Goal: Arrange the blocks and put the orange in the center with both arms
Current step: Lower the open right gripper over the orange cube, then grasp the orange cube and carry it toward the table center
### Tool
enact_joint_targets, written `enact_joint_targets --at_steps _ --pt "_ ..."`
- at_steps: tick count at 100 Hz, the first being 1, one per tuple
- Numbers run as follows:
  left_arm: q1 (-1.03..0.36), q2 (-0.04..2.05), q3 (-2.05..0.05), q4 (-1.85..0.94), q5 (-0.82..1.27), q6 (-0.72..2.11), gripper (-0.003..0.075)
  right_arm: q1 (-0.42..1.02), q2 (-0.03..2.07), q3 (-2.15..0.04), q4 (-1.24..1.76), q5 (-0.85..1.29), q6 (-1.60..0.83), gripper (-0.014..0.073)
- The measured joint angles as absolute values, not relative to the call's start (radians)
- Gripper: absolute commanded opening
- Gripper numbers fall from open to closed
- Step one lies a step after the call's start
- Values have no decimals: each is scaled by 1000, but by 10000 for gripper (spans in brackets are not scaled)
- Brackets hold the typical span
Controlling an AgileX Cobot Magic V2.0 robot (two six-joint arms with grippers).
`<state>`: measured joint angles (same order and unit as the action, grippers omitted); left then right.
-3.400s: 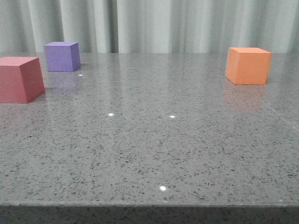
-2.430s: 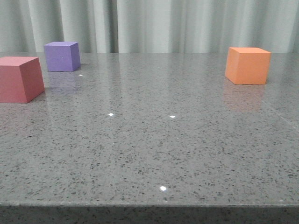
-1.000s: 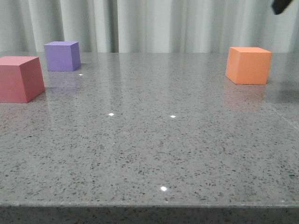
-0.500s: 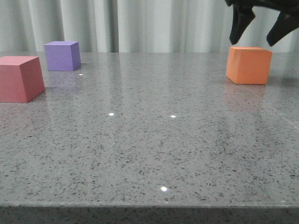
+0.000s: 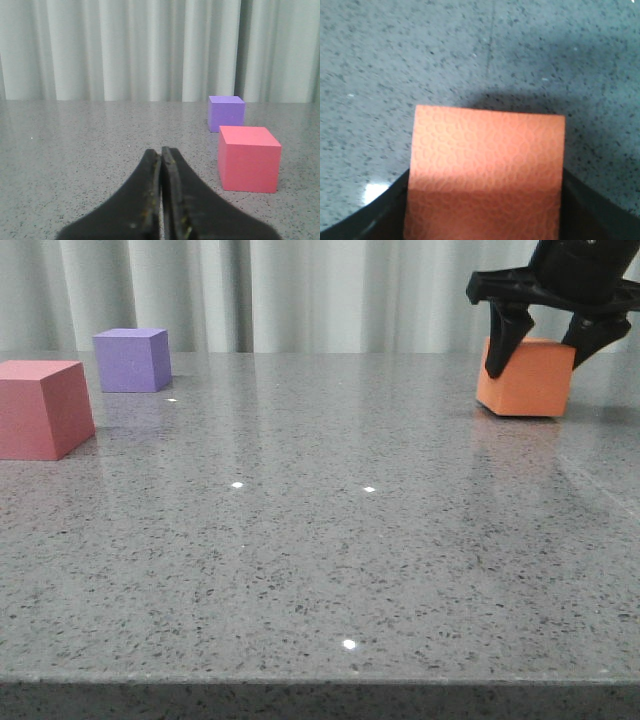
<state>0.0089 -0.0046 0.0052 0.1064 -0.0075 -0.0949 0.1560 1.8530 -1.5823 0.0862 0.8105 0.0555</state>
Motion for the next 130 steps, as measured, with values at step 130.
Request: enact_joint_targets --at_steps 130 --pt "9 -5 5 106 -7 -95 -20 656 2237 -2207 -159 1032 597 594"
